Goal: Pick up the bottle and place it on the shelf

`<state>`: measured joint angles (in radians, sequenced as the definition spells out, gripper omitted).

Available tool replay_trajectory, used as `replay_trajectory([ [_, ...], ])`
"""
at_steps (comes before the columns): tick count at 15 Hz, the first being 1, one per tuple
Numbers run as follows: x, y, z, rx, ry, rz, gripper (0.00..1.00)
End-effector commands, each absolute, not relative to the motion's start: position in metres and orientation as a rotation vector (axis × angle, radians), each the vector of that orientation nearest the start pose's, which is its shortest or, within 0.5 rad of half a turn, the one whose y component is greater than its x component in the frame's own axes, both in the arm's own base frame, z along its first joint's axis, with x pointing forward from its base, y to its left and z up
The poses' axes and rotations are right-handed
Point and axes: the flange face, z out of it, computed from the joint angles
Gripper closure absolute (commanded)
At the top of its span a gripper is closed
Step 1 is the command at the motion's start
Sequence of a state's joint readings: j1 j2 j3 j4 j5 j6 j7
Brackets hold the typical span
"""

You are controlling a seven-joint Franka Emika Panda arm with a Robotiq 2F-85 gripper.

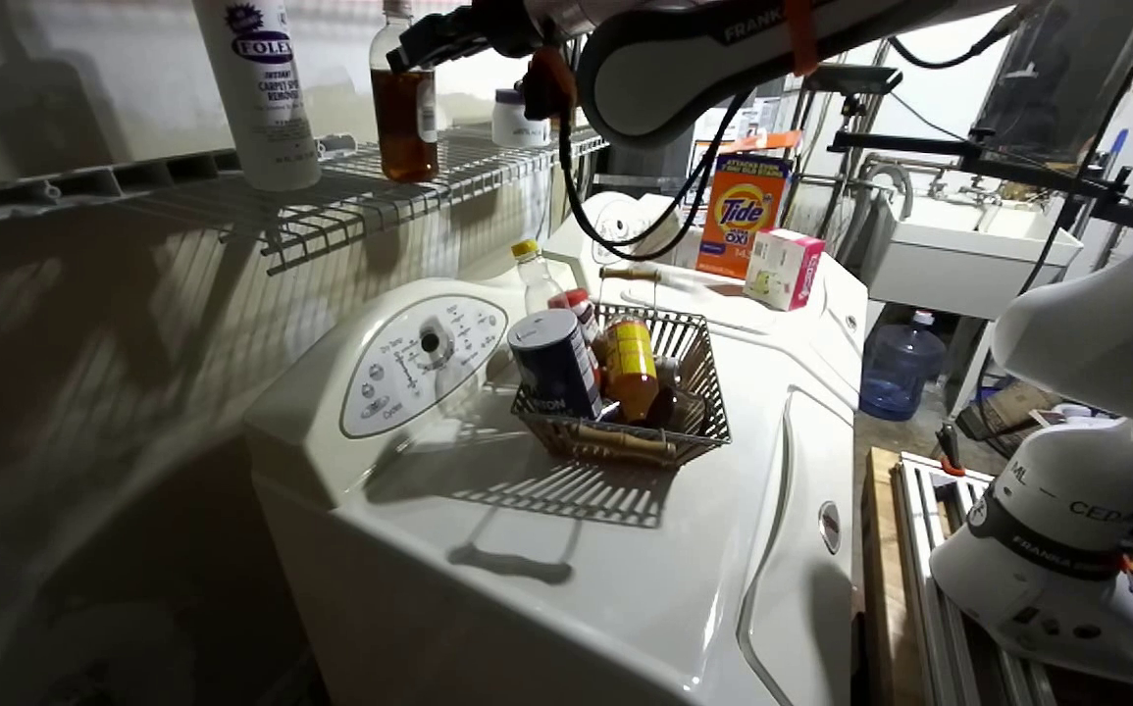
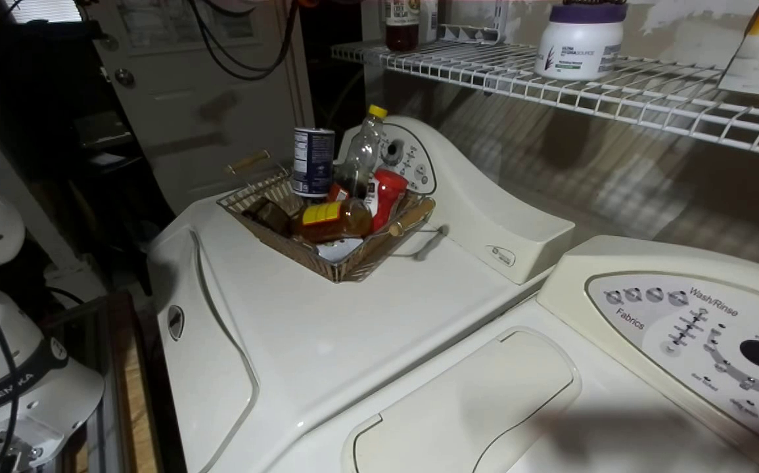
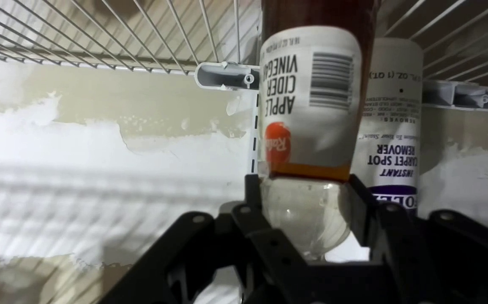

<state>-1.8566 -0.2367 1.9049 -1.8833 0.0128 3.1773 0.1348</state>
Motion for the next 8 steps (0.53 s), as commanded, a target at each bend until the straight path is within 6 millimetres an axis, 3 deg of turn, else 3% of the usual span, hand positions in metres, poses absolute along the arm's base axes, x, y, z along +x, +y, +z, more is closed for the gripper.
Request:
replay_trajectory([
  [1, 0.639, 0.101, 0.613, -2.611, -0.040, -1.891, 0.75],
  [3, 0.646, 0.101, 0.612, -2.612, -0.037, -1.896, 0.75],
  [4, 0.649, 0.102, 0.613, -2.611, -0.038, -1.902, 0.33],
  [8, 0.659, 0.100, 0.617, -2.607, -0.042, -1.932, 0.05],
])
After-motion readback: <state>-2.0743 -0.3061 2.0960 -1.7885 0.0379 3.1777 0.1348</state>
